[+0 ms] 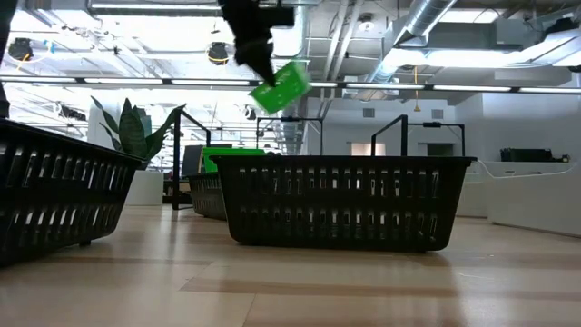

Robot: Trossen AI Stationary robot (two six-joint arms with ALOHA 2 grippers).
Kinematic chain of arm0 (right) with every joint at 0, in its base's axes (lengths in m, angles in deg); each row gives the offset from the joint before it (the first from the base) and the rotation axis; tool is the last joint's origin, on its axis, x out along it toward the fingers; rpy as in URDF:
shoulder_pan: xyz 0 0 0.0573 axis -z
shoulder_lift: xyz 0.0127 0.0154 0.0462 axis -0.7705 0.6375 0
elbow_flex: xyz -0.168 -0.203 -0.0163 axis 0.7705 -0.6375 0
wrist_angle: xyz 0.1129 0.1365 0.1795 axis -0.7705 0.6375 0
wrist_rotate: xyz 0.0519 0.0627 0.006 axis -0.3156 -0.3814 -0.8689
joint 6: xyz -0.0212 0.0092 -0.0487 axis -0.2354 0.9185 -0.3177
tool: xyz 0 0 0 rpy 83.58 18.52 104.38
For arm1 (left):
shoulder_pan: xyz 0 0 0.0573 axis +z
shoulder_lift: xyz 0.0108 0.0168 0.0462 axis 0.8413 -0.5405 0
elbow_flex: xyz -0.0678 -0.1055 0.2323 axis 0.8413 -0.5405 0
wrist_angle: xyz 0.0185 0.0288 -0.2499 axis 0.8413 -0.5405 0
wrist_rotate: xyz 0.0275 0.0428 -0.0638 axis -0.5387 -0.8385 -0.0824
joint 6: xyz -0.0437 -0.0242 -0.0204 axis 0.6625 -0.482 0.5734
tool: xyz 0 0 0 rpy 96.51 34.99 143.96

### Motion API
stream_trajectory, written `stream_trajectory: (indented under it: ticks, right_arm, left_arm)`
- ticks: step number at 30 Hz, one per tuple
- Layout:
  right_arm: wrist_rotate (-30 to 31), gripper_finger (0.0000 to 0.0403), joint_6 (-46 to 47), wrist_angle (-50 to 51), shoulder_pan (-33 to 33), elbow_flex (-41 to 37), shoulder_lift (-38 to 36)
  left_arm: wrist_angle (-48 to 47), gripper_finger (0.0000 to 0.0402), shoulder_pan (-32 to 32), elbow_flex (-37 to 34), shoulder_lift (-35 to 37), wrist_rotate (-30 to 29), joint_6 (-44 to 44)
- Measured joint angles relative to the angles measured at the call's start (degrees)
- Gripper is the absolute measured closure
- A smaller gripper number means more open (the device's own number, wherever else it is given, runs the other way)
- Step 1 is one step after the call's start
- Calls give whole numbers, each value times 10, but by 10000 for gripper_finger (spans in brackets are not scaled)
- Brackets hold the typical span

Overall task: Stack baskets on shelf by color
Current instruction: Stack the green bin on top of the green bin on the shelf

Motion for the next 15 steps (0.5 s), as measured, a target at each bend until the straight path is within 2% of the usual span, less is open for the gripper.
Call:
stream_trajectory:
  ticks: [3,8,11,15]
  right_arm:
    - [0,325,8,0,0,0,0]
    - [0,325,11,-5,0,0,0]
    - [0,325,12,-5,0,0,1]
    - [0,325,12,-7,0,0,3]
  left_arm:
    - [-80,401,7,0,-1,0,59]
    - [-174,402,7,0,-1,8,110]
    - [-198,401,7,-5,-4,26,133]
    - [-191,401,7,-6,-15,4,143]
